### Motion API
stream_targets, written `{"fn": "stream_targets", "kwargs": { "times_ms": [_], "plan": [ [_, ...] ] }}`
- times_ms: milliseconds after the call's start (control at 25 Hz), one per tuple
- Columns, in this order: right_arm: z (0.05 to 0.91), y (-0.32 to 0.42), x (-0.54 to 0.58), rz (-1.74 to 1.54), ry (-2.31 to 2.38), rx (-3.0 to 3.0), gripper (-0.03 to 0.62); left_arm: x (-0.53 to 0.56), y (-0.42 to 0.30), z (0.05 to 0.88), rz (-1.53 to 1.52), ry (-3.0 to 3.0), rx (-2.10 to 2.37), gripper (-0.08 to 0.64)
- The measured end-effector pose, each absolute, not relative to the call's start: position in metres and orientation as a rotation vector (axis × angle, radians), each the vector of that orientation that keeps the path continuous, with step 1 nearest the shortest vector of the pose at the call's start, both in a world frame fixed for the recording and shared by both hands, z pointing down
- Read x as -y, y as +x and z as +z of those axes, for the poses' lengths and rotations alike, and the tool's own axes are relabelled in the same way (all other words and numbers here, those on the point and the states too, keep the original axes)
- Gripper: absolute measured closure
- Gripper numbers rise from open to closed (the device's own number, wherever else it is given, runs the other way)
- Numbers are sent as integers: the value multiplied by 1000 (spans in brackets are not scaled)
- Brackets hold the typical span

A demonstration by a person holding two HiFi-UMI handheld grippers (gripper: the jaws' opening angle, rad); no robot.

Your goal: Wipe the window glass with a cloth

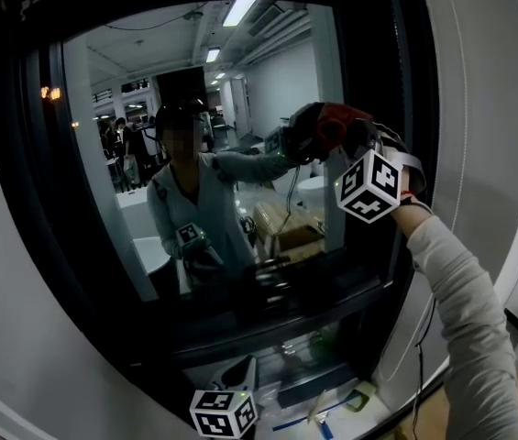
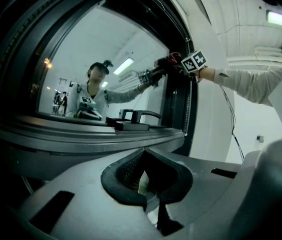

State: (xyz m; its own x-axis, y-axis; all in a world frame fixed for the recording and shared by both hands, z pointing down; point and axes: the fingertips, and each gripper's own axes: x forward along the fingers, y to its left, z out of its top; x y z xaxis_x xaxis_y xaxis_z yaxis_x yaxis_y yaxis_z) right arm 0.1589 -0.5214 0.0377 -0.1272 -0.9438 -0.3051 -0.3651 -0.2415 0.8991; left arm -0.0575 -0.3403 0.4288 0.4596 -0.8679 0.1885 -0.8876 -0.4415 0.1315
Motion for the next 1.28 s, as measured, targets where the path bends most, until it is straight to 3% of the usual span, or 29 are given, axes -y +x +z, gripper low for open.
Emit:
{"fn": "stream_targets", "kwargs": {
  "times_ms": [1280],
  "plan": [
    [264, 151, 523, -1098, 1346, 1629, 531, 335, -60, 429, 133, 2489, 1532, 555]
  ]
}}
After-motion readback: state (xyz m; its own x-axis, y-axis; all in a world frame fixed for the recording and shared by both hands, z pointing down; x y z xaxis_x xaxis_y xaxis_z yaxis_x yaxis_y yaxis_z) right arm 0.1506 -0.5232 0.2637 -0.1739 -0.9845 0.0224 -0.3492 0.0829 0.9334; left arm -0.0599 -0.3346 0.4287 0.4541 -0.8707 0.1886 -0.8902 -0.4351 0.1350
